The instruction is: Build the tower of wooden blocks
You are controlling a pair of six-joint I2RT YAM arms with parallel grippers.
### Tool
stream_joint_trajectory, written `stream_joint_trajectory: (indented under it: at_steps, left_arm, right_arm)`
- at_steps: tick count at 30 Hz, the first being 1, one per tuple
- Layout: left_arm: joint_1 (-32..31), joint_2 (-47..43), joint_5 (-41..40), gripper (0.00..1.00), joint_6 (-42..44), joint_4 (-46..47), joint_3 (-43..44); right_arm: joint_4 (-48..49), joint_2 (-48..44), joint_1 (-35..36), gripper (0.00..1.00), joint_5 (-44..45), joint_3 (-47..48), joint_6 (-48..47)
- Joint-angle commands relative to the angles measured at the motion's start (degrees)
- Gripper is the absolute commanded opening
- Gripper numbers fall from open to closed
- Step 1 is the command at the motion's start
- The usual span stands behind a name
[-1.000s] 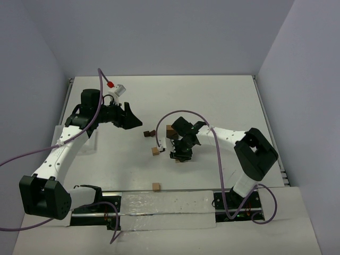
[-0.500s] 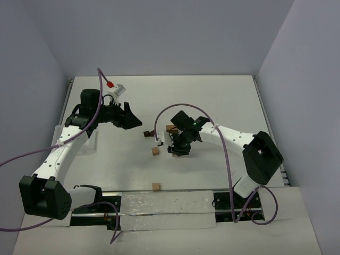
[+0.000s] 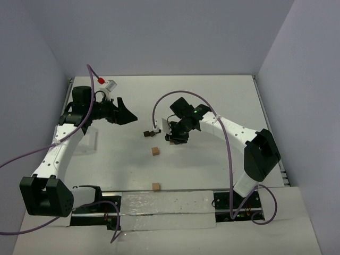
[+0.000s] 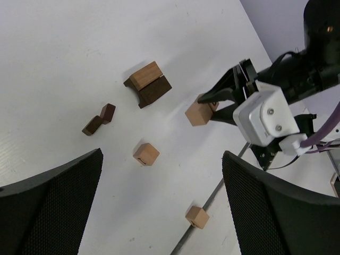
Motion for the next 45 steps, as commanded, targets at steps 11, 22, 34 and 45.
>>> stream_joint_trajectory:
  at_steps: [11,22,34,45]
  left_arm:
    - [2.43,1.02,4.30,0.99,2.60,-0.05,1.88]
    - [3.06,1.10,5.24,0.99,2.68,0.22,0.98]
    - [3.44,1.46,5.39,0.99,3.00,0.33,0.66]
    - [3.55,1.72,6.12,0.99,3.29,0.22,0.48]
  right_arm:
    - [-7.85,12.32,-6.56,0.00,1.07,20.10,-5.12]
    - [-8.89,18.39,-7.00,0.00,0.80,26.84,-6.32]
    - [-9.30,21.13,-7.08,0.00,1.04,28.53,-6.84]
    - [-10.30,23.61,-7.08,0.00,1.59,30.52,-7.83]
